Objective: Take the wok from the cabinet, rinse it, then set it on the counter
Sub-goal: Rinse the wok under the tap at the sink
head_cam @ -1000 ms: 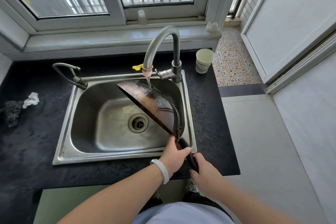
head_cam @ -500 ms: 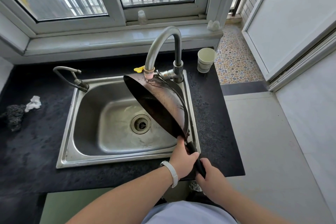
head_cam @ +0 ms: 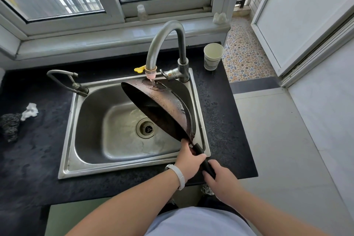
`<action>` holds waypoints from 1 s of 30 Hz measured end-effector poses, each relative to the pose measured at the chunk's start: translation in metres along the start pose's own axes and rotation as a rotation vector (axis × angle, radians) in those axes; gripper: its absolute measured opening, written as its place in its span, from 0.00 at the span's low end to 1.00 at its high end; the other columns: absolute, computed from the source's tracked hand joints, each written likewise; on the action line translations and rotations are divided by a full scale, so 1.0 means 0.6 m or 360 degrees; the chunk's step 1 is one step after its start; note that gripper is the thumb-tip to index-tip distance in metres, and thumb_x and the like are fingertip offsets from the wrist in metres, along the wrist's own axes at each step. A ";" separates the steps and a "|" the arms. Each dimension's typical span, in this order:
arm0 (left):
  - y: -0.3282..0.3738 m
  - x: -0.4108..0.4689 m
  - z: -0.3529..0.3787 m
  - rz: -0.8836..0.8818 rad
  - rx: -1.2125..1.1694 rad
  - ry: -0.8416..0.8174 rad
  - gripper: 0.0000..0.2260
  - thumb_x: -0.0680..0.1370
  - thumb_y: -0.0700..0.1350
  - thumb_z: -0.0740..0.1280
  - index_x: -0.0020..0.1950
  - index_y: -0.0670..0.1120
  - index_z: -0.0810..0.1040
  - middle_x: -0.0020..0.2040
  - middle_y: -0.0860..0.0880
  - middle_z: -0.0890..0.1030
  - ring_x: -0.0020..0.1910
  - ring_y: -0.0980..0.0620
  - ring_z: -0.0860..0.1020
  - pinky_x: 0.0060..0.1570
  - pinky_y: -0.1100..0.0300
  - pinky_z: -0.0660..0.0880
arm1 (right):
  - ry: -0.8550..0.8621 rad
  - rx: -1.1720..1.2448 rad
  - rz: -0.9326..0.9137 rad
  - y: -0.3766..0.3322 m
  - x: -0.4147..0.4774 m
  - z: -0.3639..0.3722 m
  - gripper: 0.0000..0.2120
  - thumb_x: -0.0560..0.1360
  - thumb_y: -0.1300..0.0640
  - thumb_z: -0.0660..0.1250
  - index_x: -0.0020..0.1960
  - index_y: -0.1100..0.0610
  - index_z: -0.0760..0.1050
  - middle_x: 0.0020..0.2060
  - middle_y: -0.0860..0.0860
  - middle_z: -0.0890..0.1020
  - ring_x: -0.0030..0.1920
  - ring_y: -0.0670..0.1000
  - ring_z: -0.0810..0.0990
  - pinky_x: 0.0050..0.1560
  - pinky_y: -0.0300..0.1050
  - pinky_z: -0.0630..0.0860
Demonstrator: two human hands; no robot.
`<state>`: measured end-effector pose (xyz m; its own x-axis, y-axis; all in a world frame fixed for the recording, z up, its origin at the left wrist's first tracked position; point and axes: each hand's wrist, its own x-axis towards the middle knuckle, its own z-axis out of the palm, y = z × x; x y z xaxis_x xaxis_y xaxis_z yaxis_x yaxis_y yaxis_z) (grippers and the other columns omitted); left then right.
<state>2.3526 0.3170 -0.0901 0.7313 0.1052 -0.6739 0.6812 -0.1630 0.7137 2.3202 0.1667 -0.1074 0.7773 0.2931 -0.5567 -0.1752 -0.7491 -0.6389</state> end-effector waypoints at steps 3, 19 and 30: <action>-0.002 0.003 0.001 -0.0080 -0.0141 -0.0002 0.25 0.70 0.44 0.72 0.61 0.57 0.63 0.54 0.46 0.78 0.52 0.47 0.80 0.55 0.48 0.79 | 0.0006 0.0015 -0.0001 0.003 0.000 0.002 0.06 0.81 0.50 0.64 0.57 0.50 0.72 0.38 0.47 0.82 0.36 0.49 0.81 0.39 0.49 0.78; 0.027 0.031 0.008 -0.0274 -0.0566 0.0053 0.16 0.73 0.33 0.70 0.55 0.50 0.75 0.50 0.43 0.80 0.52 0.41 0.82 0.53 0.45 0.81 | 0.0045 -0.0106 -0.0095 0.010 0.000 -0.010 0.07 0.80 0.51 0.65 0.55 0.52 0.74 0.38 0.48 0.81 0.38 0.52 0.80 0.41 0.51 0.75; 0.025 0.002 0.015 -0.0319 -0.0393 0.0130 0.08 0.65 0.46 0.72 0.37 0.42 0.78 0.41 0.40 0.82 0.50 0.39 0.83 0.56 0.41 0.78 | 0.0049 -0.0238 -0.0144 0.011 -0.004 -0.012 0.07 0.80 0.50 0.65 0.50 0.49 0.67 0.36 0.45 0.75 0.35 0.50 0.75 0.36 0.44 0.68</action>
<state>2.3635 0.3061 -0.0817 0.5753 0.1910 -0.7954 0.7925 0.1105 0.5997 2.3216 0.1569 -0.1069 0.8045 0.3464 -0.4825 -0.0139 -0.8012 -0.5983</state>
